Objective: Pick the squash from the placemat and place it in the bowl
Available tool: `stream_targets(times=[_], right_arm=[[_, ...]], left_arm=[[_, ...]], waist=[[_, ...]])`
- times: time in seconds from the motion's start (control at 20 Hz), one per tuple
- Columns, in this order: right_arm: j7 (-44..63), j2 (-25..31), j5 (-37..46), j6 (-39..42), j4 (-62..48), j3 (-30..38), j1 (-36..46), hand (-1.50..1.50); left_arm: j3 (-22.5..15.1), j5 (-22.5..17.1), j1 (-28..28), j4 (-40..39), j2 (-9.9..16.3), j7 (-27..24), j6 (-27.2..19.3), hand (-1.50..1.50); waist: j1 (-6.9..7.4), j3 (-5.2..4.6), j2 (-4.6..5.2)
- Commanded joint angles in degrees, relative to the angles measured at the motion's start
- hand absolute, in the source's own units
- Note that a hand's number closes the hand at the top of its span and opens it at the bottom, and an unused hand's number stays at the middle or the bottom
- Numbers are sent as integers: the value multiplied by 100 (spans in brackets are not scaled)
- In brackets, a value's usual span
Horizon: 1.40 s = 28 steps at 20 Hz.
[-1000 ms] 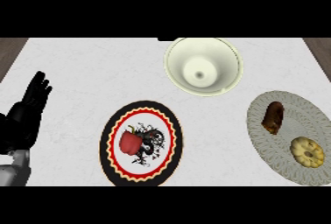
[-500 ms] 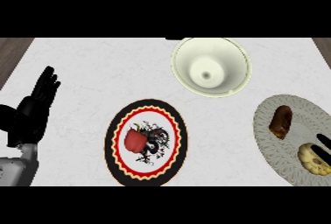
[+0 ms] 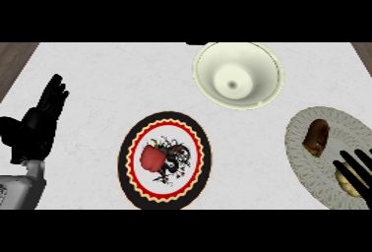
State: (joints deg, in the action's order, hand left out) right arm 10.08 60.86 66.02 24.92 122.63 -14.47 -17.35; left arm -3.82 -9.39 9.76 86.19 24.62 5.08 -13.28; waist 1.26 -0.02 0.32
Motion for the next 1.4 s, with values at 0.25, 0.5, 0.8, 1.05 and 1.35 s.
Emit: stream_targets(times=[0.25, 0.5, 0.8, 1.05, 1.35], right_arm=[[-489, -576, 1333, -927, -1108, -664, 906, -150], [-703, -1156, 1759, -1142, -1860, -813, 1198, -150], [-793, -1436, 1991, -1158, -2289, -569, 928, -150], [-1124, -1411, 2082, -1486, -2359, -131, 709, -150], [-1175, -2065, 2634, -1955, -3291, -269, 1133, -150]], left_arm=[[215, 56, -88, 22, -179, 45, 100, 0], [184, 283, -315, 438, -330, 188, 51, 0], [545, 286, -124, 47, -243, 104, 413, 0], [591, 473, -38, -138, -449, 8, 477, 0], [590, 601, -409, 714, -502, 427, 469, 0]], waist=[[-103, 4, -29], [-92, 4, -32], [-131, 2, -32], [-160, 1, -34], [-104, 4, -35]])
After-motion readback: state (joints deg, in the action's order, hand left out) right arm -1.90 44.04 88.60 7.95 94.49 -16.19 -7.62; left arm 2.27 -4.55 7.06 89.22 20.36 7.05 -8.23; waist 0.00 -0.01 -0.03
